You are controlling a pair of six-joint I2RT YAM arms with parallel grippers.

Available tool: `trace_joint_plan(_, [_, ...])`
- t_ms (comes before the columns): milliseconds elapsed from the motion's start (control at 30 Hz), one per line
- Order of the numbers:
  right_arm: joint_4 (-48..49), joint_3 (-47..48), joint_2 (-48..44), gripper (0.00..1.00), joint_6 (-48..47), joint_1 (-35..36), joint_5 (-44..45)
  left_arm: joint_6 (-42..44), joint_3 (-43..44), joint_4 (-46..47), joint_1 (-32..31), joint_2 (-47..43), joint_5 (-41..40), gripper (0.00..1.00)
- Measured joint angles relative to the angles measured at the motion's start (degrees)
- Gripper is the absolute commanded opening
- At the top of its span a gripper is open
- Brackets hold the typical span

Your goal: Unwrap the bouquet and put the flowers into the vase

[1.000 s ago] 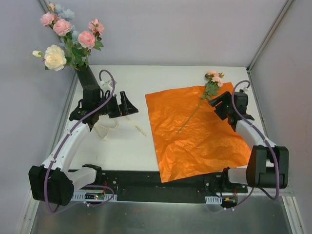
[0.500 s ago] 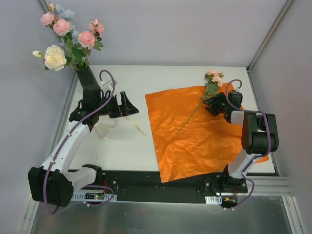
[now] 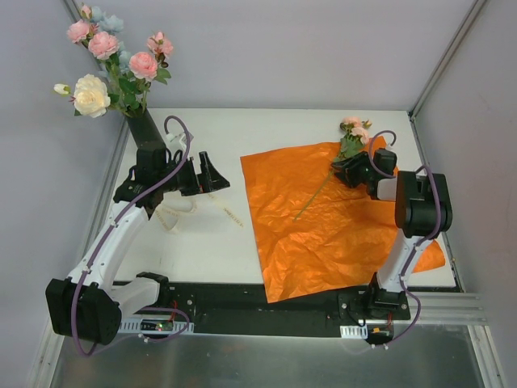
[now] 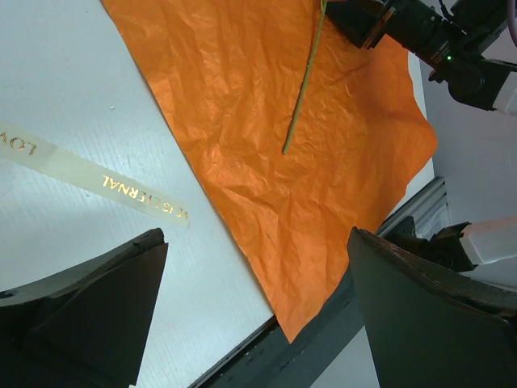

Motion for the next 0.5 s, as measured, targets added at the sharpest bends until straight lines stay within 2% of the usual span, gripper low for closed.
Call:
trace_joint_plan(300, [2.45,0.7,1.99,0.36,1.42,0.0,-1.33,0.0,0.0,0.0,0.0,0.0,0.13,0.99])
trace_joint_plan(500, [2.6,1.29,2.6,0.13,1.6,0.0,-1.99,0.02,0.0,0.0,0.0,0.0,0.46,0.99])
